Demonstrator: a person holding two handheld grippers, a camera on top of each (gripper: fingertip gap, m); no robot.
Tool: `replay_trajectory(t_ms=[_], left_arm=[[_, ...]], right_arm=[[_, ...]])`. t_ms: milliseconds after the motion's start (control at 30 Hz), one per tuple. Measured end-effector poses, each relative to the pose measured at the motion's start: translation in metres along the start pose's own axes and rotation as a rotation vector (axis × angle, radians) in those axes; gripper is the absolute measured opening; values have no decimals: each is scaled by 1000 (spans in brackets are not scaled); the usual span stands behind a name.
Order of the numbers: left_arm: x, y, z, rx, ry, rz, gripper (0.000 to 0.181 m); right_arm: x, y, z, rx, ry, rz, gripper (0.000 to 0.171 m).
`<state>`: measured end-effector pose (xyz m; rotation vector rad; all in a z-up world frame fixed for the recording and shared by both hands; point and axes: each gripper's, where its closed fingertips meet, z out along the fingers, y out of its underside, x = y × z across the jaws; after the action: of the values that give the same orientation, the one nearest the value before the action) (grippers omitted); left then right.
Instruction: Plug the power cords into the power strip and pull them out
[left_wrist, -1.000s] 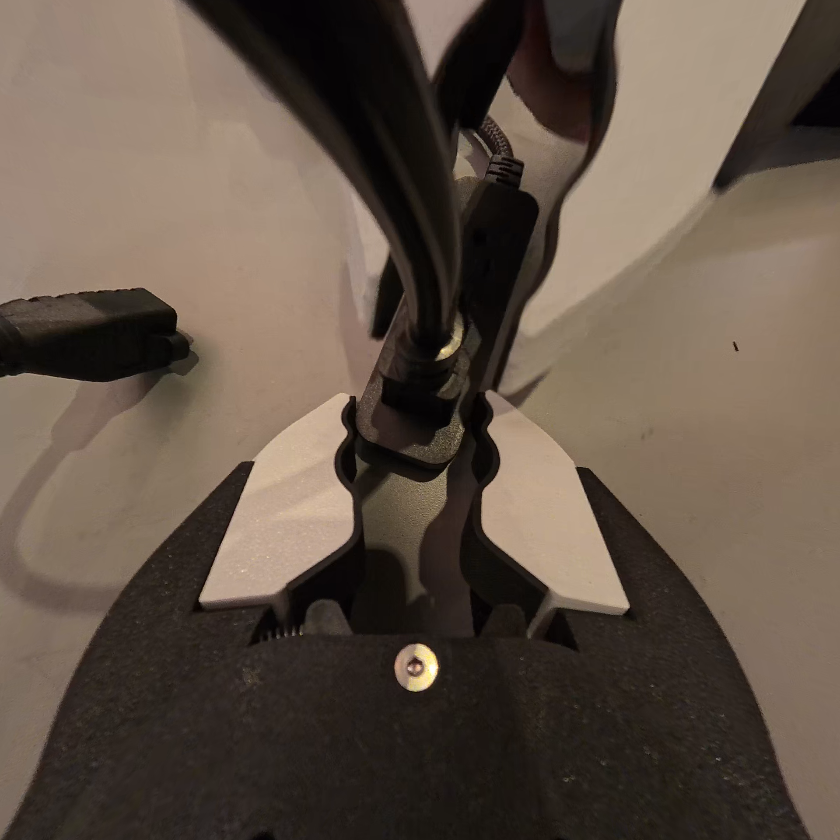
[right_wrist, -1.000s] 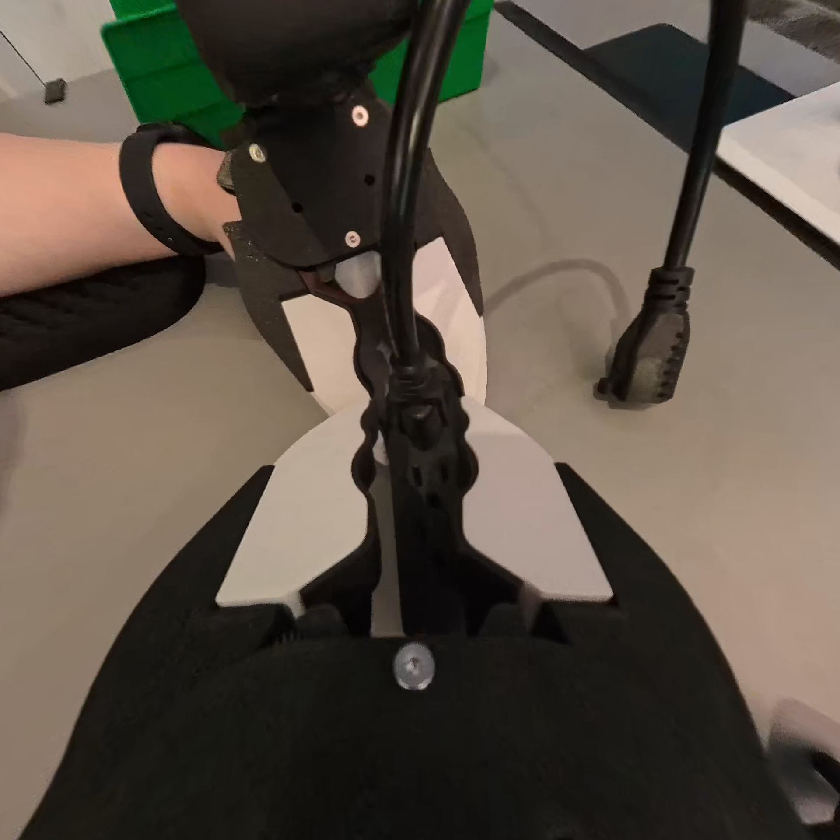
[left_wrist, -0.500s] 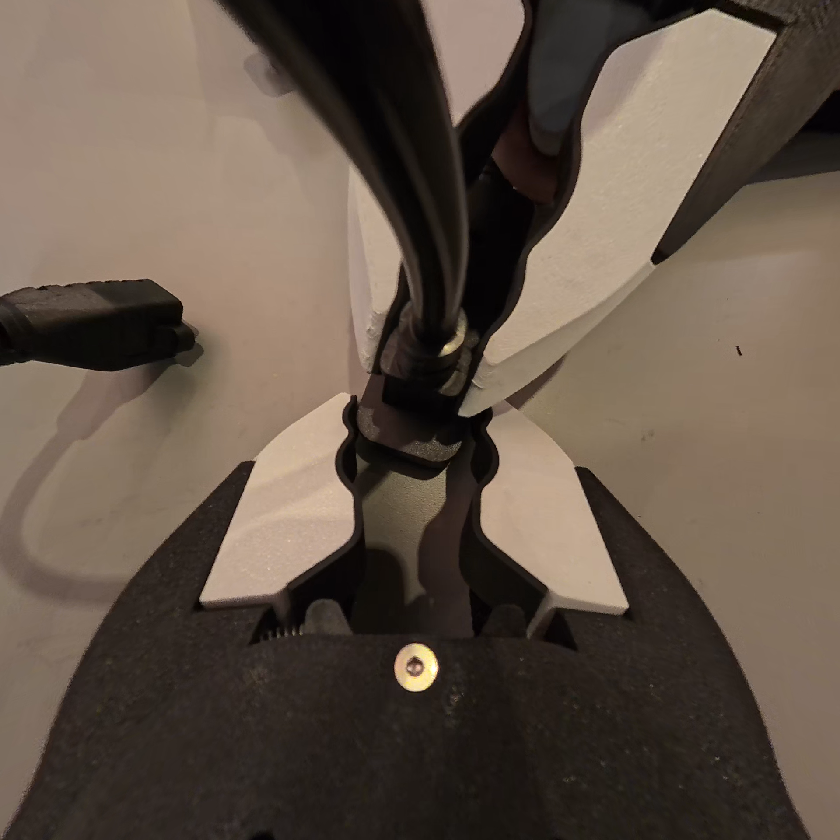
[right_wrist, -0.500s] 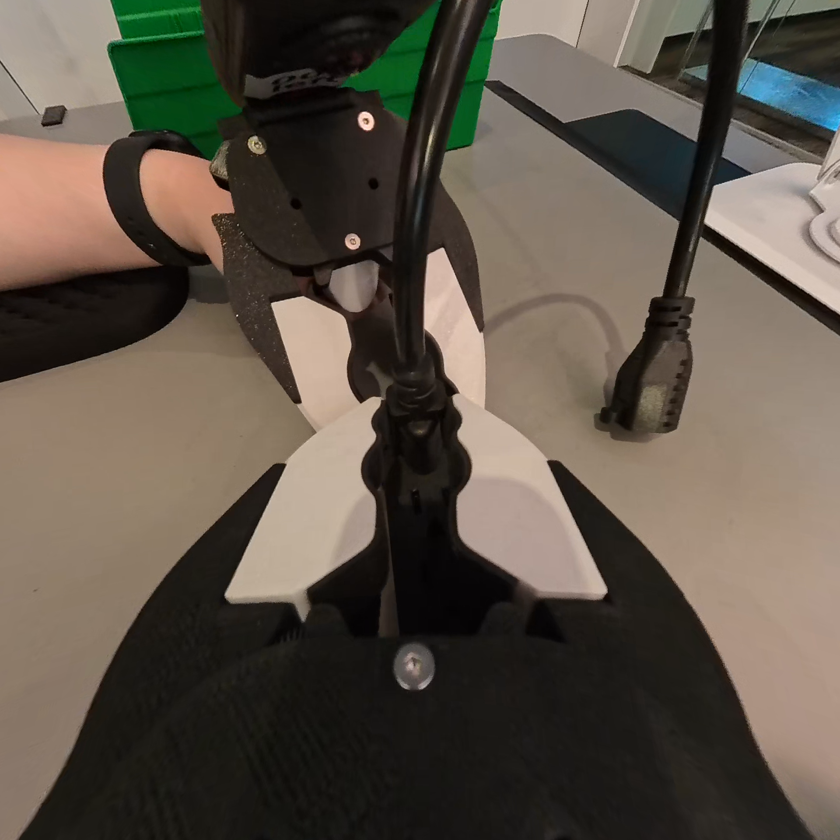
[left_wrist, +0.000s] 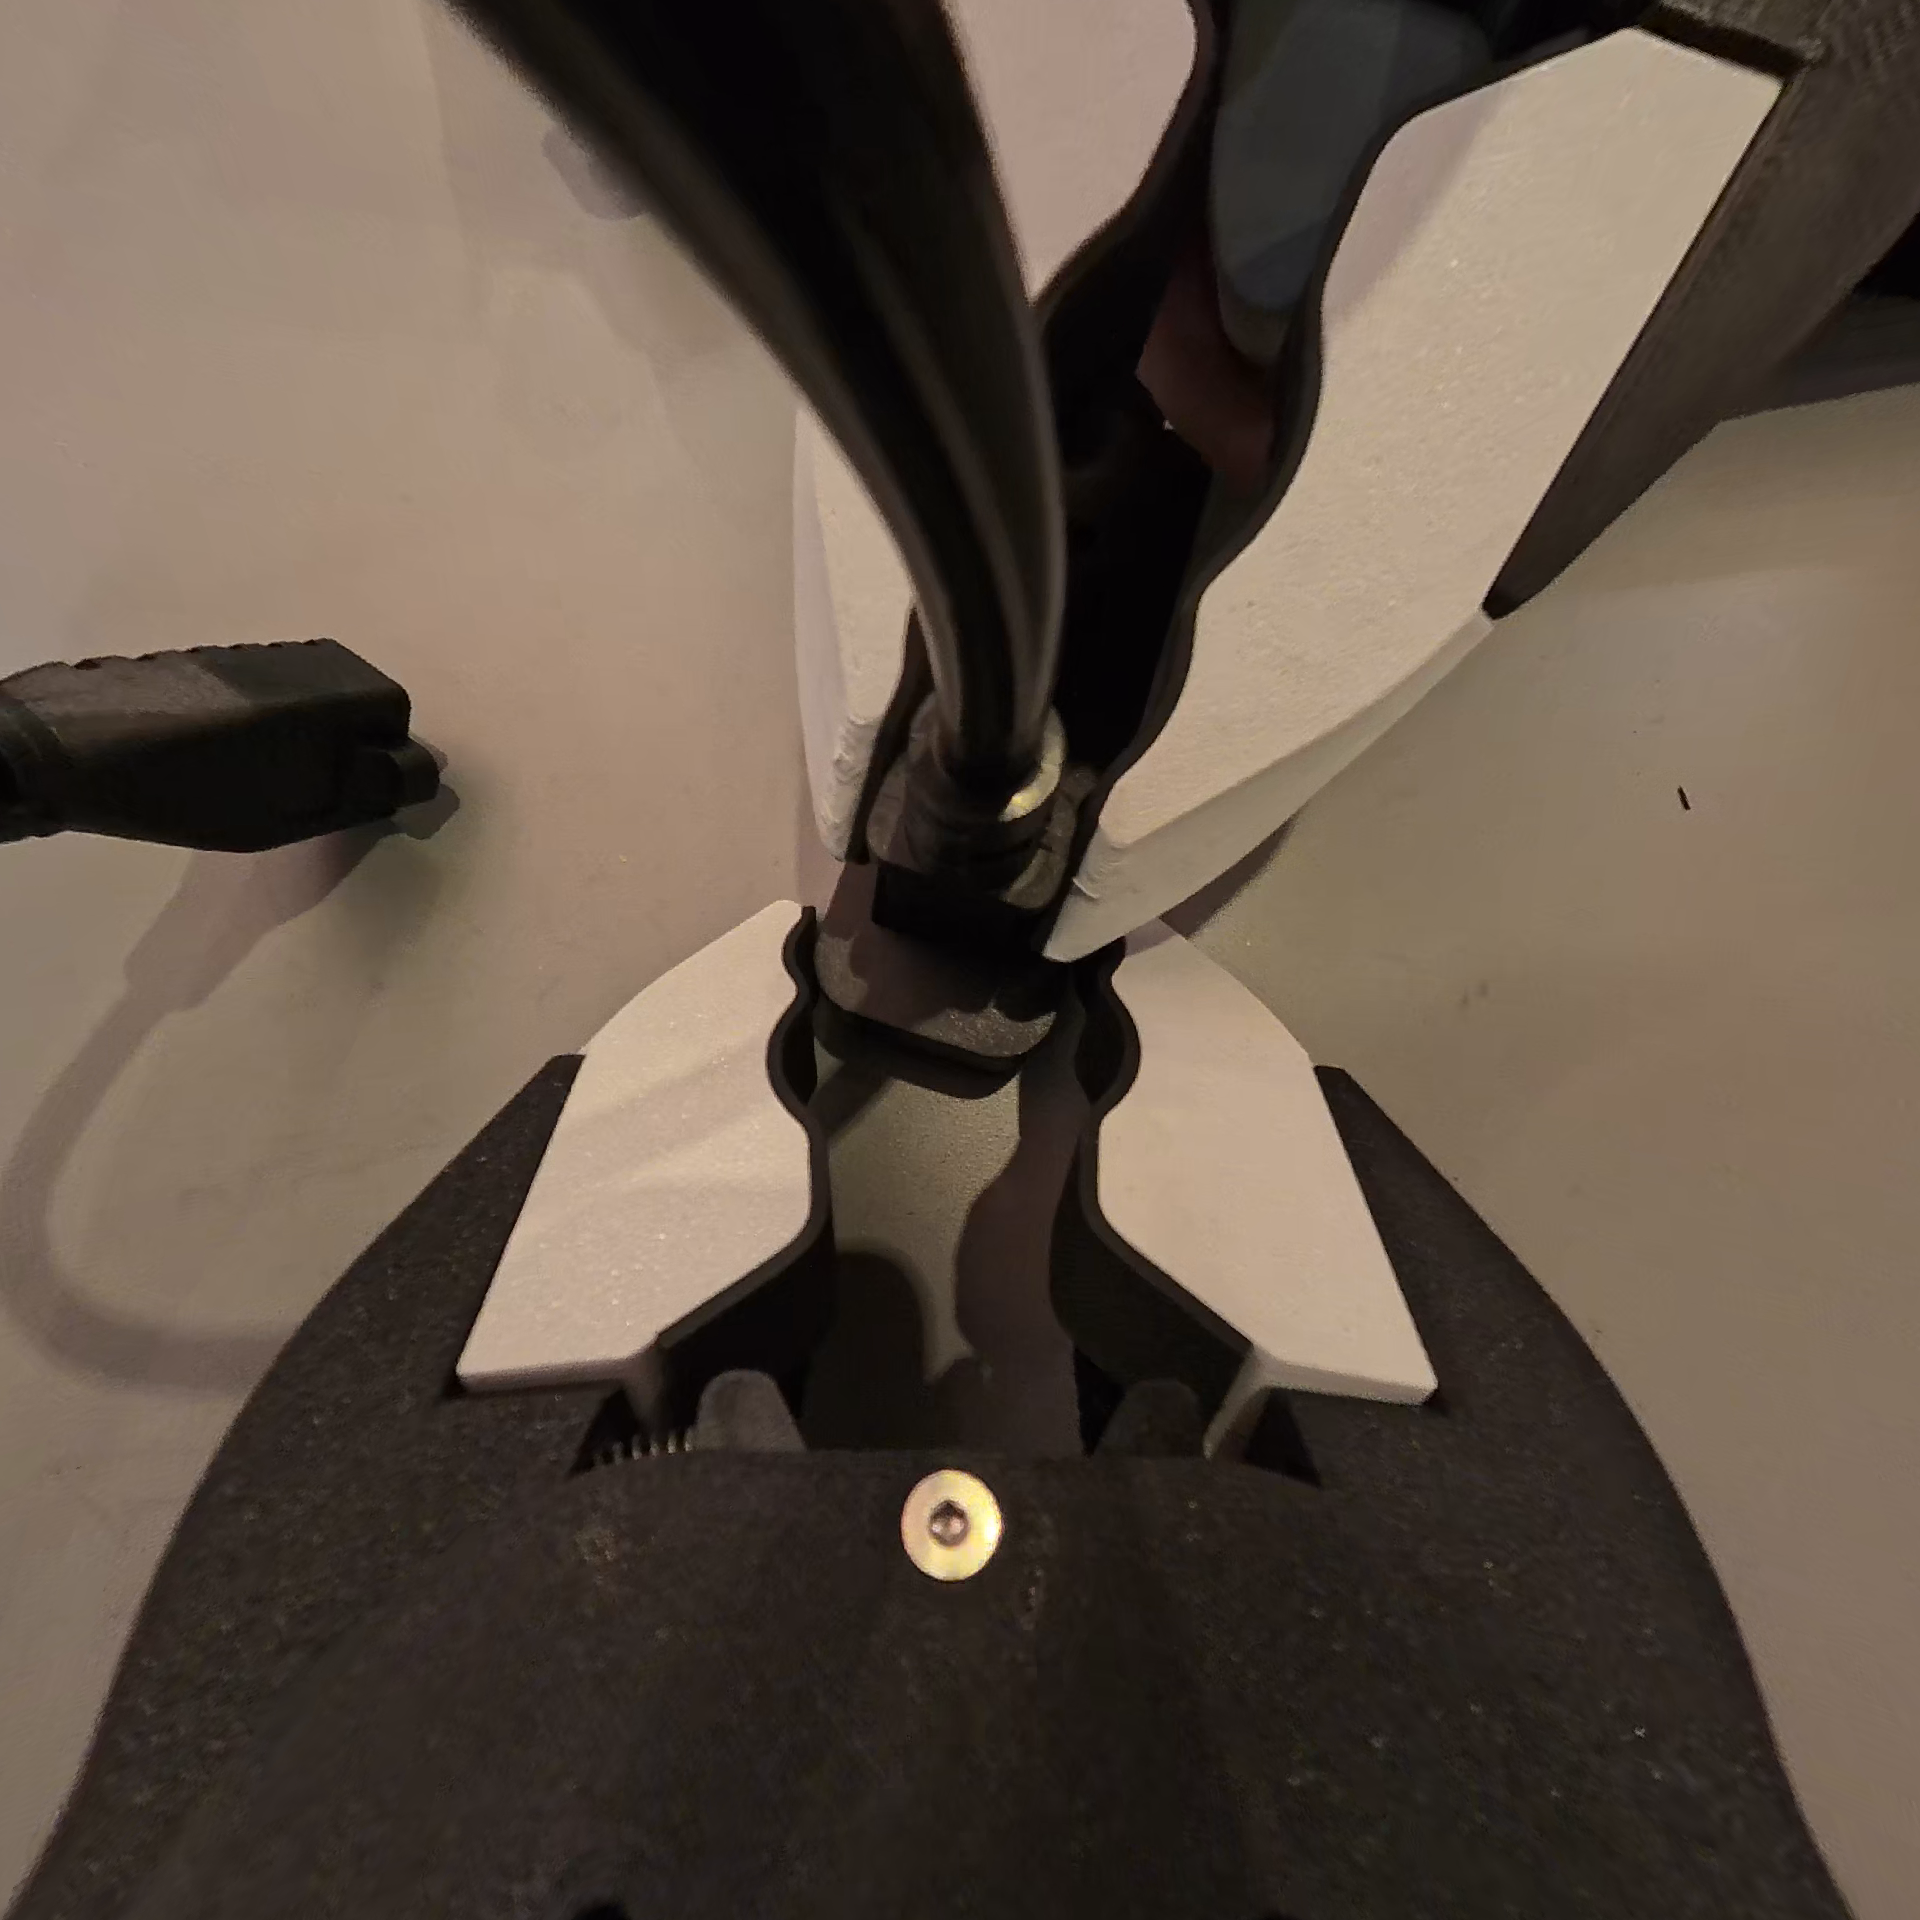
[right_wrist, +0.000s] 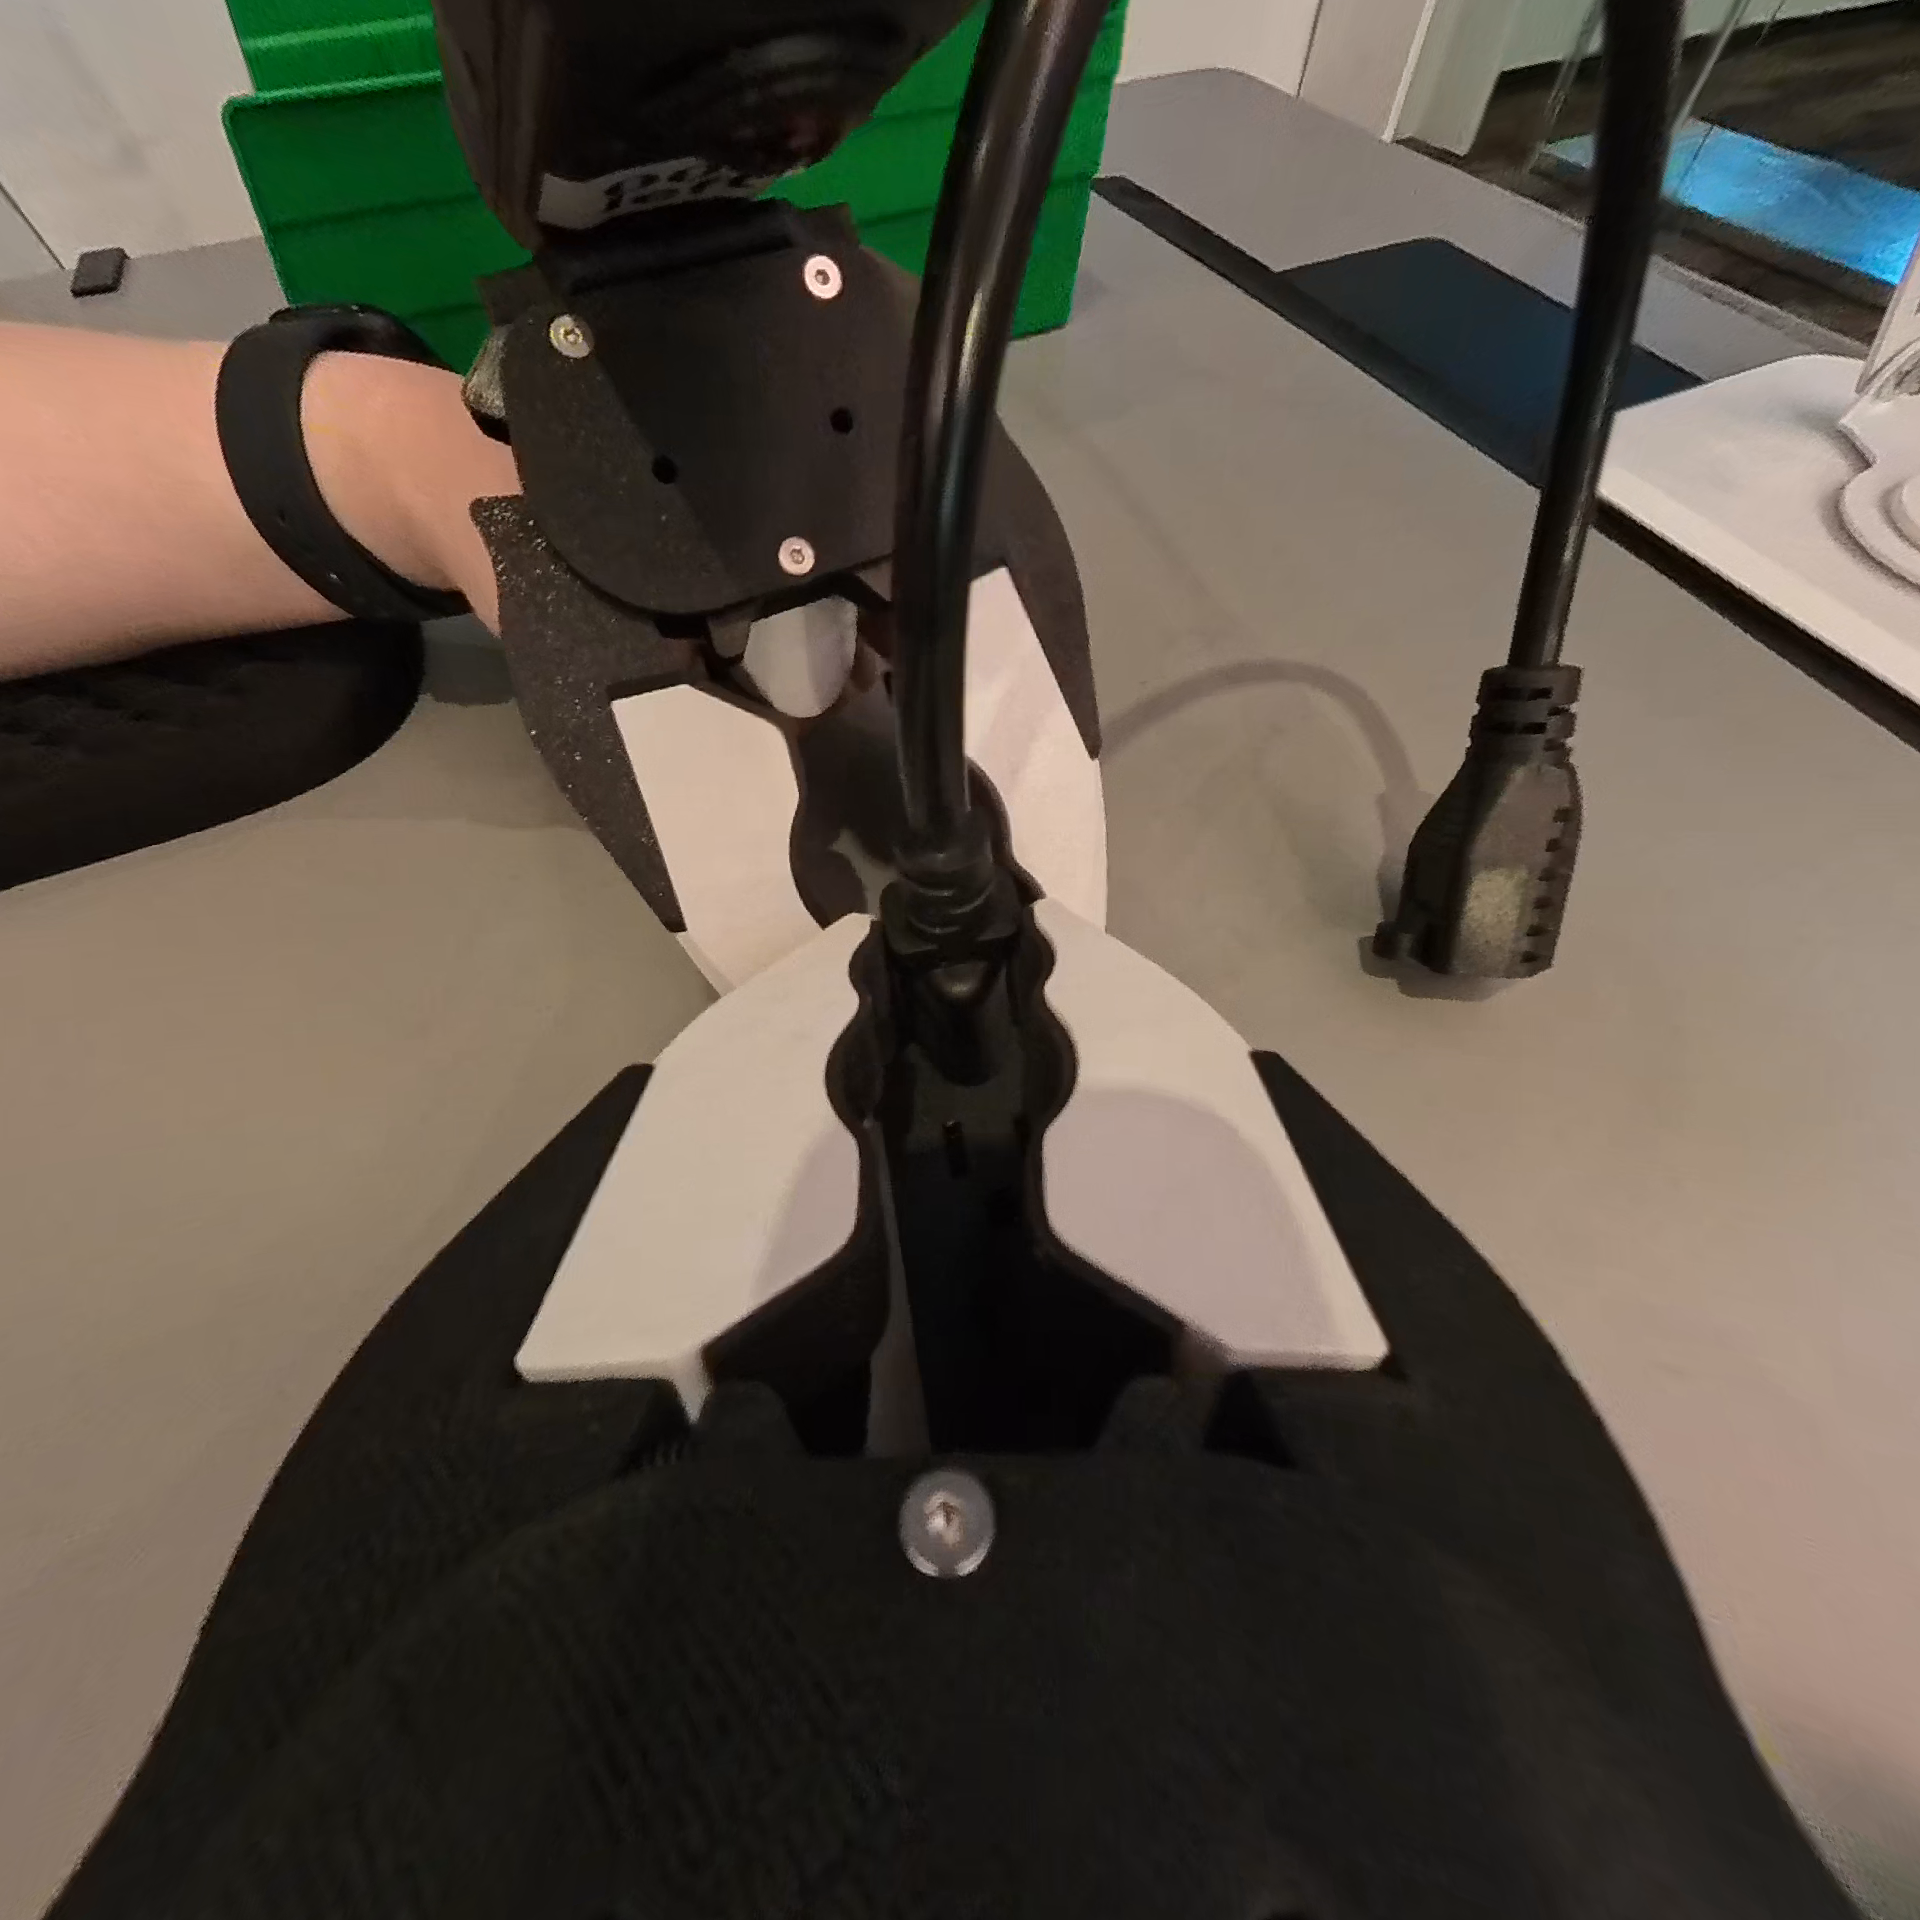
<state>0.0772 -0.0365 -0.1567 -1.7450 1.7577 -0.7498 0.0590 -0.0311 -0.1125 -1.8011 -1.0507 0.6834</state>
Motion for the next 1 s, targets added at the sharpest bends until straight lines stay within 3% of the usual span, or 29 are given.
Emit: replay_trajectory(t_ms=[300,467,1000], left_arm=[[0,0,0,0,-1,0,48],[0,0,0,0,-1,-1,47],[1,0,-1,-4,-2,-3,47]], right_arm=[[0,1,1,-1,39,-17,26],[1,9,2,-78,93,-157,28],[0,11,2,-113,71,-162,27]])
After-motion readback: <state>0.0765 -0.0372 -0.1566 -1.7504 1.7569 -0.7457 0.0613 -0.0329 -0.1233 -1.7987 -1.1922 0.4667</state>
